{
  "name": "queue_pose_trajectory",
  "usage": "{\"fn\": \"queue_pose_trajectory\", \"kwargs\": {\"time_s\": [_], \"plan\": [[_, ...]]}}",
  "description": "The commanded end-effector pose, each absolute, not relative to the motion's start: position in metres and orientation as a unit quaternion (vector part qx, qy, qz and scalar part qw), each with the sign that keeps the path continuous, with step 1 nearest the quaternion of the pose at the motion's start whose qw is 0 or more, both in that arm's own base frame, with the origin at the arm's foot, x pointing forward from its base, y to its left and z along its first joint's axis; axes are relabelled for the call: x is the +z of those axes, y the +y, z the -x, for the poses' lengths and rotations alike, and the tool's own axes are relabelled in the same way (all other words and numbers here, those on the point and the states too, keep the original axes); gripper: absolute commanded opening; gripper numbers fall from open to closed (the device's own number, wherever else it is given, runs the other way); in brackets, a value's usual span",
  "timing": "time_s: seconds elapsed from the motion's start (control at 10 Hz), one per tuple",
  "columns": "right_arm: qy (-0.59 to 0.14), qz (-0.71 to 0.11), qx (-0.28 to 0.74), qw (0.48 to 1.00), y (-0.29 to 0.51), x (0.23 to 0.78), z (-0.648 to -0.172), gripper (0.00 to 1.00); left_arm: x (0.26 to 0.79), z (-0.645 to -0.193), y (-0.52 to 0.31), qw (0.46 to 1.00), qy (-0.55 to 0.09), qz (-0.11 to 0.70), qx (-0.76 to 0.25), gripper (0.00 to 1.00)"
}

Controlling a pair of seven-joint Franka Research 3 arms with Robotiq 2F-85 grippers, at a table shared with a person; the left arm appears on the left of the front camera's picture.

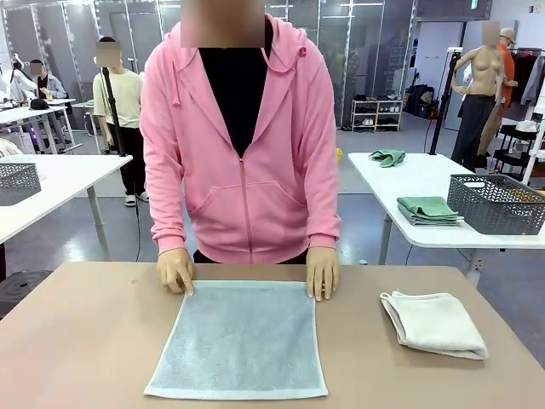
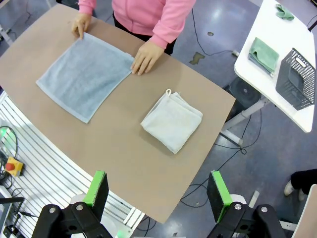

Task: Fold the towels and place them in the basket.
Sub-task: When a person lays out a Towel with hook on the table, fold it in half twice.

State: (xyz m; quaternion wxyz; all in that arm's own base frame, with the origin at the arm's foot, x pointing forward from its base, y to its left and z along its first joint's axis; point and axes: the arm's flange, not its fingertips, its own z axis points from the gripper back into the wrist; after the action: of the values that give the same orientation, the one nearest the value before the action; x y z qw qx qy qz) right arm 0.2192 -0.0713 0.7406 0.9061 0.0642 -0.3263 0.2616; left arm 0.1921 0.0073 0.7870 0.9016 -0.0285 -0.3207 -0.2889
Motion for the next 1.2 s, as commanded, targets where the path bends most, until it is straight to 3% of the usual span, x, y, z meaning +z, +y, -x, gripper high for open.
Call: {"fn": "queue_pose_trajectory", "kwargs": {"time_s": [0.0, 1.1], "plan": [[-0.328, -0.059, 0.264, 0.905, -0.0726, 0.7408, -0.2191, 1.00, 0.7906, -0.1926, 0.0068, 0.902, -0.317, 0.029, -0.290, 1.00], [-0.328, -0.059, 0.264, 0.905, -0.0726, 0.7408, -0.2191, 1.00, 0.7906, -0.1926, 0.0068, 0.902, -0.317, 0.029, -0.290, 1.00]]}}
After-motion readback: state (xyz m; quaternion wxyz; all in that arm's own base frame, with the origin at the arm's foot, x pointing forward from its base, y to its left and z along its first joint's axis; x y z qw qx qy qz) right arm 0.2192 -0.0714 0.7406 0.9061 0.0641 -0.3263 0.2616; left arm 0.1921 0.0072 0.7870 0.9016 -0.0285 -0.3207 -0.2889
